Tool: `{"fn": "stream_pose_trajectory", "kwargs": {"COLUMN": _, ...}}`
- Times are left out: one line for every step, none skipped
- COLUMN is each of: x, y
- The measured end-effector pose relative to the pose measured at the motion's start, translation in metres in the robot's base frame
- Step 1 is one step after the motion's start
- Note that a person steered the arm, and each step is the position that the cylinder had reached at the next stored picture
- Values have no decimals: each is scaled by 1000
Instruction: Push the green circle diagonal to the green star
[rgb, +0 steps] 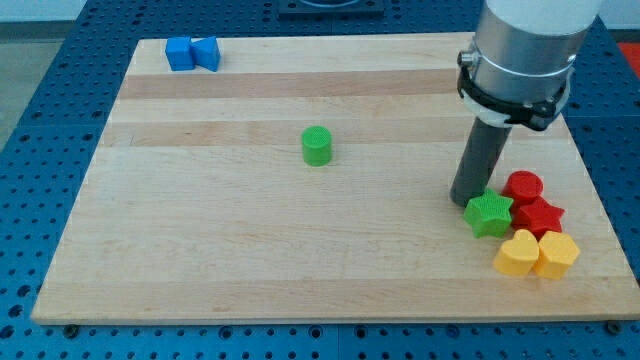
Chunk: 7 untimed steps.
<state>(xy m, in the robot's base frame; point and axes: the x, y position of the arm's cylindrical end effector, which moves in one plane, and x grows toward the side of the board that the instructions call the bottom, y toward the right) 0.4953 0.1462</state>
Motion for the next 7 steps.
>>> {"fn": "stream_pose_trajectory", "kwargs": {"x": -7, "y": -2}}
{"fn": "stream_pose_trajectory", "kwargs": {"x": -55, "y": -23}}
{"fn": "stream_pose_trajectory", "kwargs": {"x": -110, "y": -41}}
{"fn": "stream_pose_trajectory", "kwargs": {"x": -151, "y": -79}}
{"fn": "stream_pose_trajectory", "kwargs": {"x": -162, "y": -134}}
{"fn": "stream_pose_trajectory", "kwargs": {"x": -155, "y": -178}}
{"fn": "stream_pose_trajectory", "kwargs": {"x": -131, "y": -217}}
